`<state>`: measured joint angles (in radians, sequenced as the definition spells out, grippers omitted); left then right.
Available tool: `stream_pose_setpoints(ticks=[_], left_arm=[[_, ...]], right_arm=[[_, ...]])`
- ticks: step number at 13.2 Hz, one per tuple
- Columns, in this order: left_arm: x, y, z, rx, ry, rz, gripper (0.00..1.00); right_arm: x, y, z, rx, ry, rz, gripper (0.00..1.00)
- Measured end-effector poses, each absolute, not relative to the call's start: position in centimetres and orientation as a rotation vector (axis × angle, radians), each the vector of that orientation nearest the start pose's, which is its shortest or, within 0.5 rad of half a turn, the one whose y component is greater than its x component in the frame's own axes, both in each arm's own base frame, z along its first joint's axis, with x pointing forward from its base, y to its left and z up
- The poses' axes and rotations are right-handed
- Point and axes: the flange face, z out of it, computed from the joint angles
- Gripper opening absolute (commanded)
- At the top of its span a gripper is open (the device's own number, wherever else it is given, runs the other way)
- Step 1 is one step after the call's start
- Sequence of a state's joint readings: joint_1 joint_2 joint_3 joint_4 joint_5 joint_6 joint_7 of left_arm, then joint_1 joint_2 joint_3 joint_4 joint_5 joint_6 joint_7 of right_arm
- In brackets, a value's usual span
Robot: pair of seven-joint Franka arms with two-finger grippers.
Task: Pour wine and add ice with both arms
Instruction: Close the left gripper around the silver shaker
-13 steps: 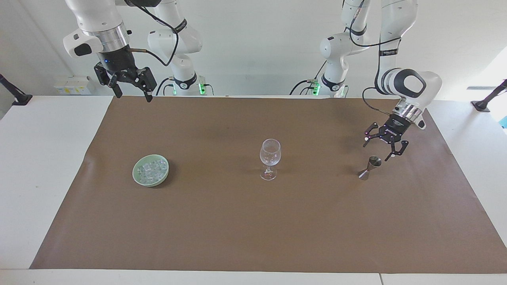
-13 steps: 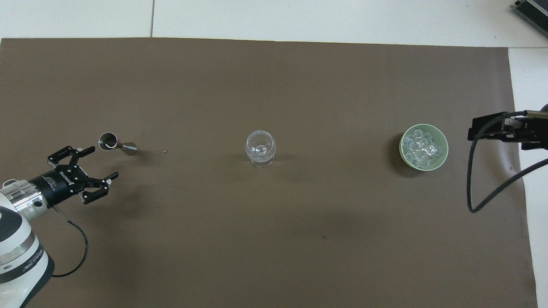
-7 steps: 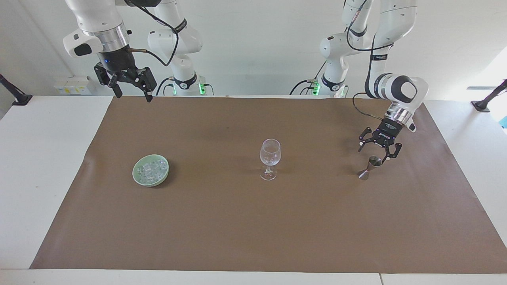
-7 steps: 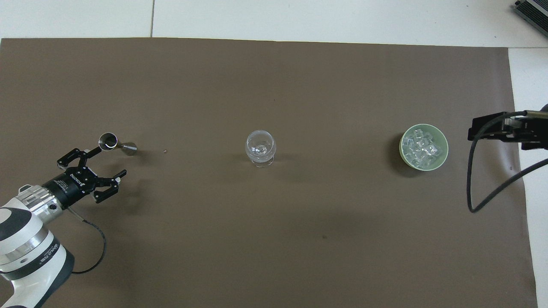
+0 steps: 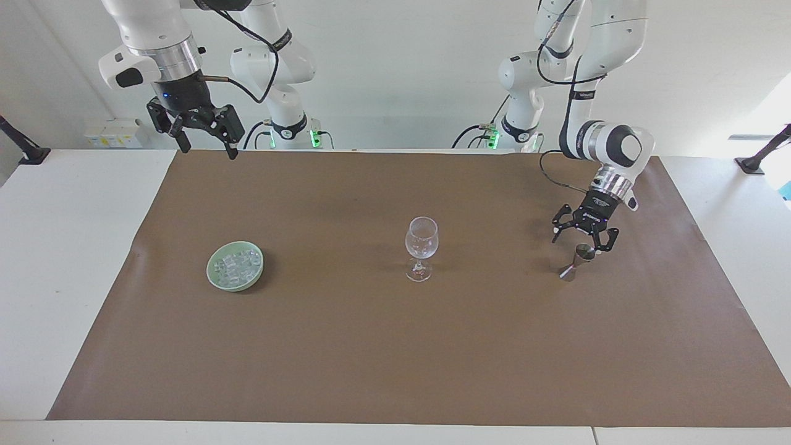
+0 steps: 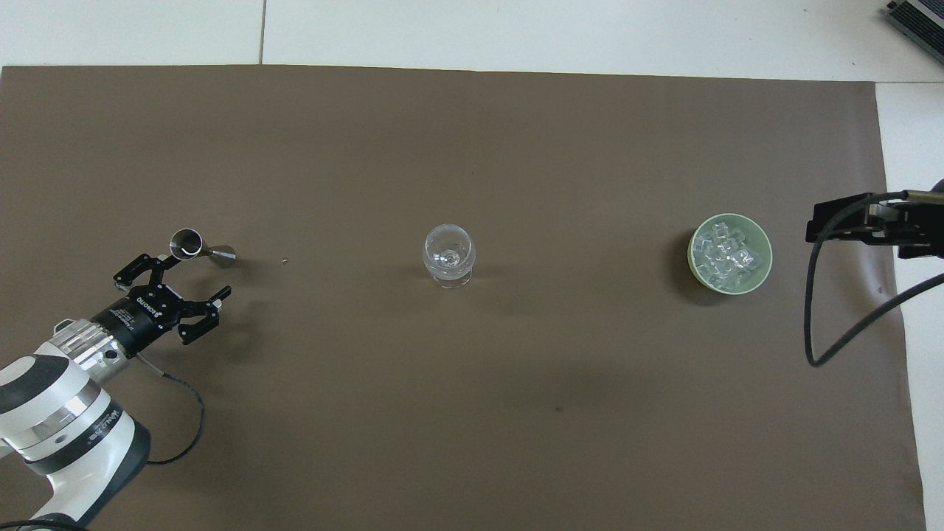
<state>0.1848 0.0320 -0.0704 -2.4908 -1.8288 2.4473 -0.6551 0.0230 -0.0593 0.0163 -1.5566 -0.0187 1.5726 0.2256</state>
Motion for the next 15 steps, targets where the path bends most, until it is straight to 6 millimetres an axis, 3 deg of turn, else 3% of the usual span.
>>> stream_pose_setpoints(ticks=[8,11,15], left_arm=[[47.1,4.3,26.4,0.786,1.972,-0.368,1.0],[47.2,4.4,26.5,0.785,1.974,-0.36,0.75],[47.2,4.4,26.4,0.774,1.976,-0.359,0.73]], right_arm=[[53.6,1.9,66.4,-3.135,0.294,-0.122,1.0],[53.6,1.9,66.4,-3.135,0.294,-0.122,1.0],[53.6,1.9,66.4,-3.135,0.294,-0.122,1.0]])
